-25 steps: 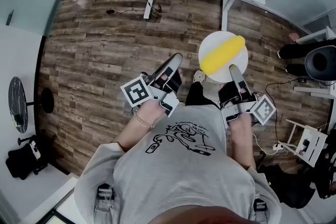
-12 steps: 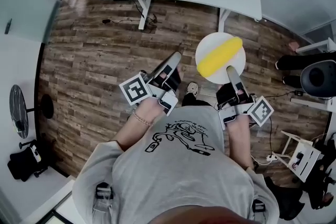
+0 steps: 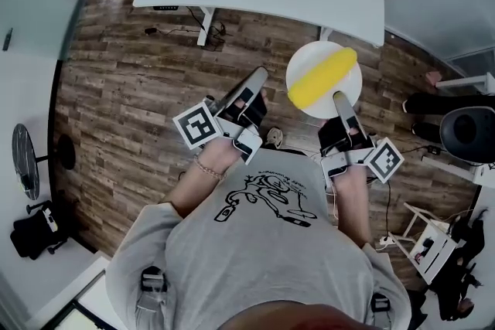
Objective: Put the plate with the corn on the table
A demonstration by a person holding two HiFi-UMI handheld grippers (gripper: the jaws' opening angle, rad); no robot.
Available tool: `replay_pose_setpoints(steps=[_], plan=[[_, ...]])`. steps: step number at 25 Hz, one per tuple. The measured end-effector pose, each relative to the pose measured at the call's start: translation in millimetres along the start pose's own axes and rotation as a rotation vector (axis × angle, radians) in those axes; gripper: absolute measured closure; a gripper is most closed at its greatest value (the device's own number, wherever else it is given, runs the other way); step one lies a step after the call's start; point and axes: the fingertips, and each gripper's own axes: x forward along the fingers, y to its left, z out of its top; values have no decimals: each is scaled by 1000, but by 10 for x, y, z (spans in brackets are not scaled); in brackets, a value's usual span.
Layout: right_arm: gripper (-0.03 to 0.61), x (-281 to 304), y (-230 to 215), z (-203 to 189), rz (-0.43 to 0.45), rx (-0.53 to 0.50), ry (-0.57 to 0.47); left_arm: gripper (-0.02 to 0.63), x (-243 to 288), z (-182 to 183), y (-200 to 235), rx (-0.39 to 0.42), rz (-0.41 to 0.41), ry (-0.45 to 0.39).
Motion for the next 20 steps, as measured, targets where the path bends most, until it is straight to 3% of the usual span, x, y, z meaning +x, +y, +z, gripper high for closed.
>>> replay_pose_setpoints(steps=[10,20], plan=[[549,597,-212,389,-13,13,-1,583,489,450,306,-18,8,-11],[549,1605,-313,668,-7,1,-9,583,1038,1301,719,-31,-16,3]])
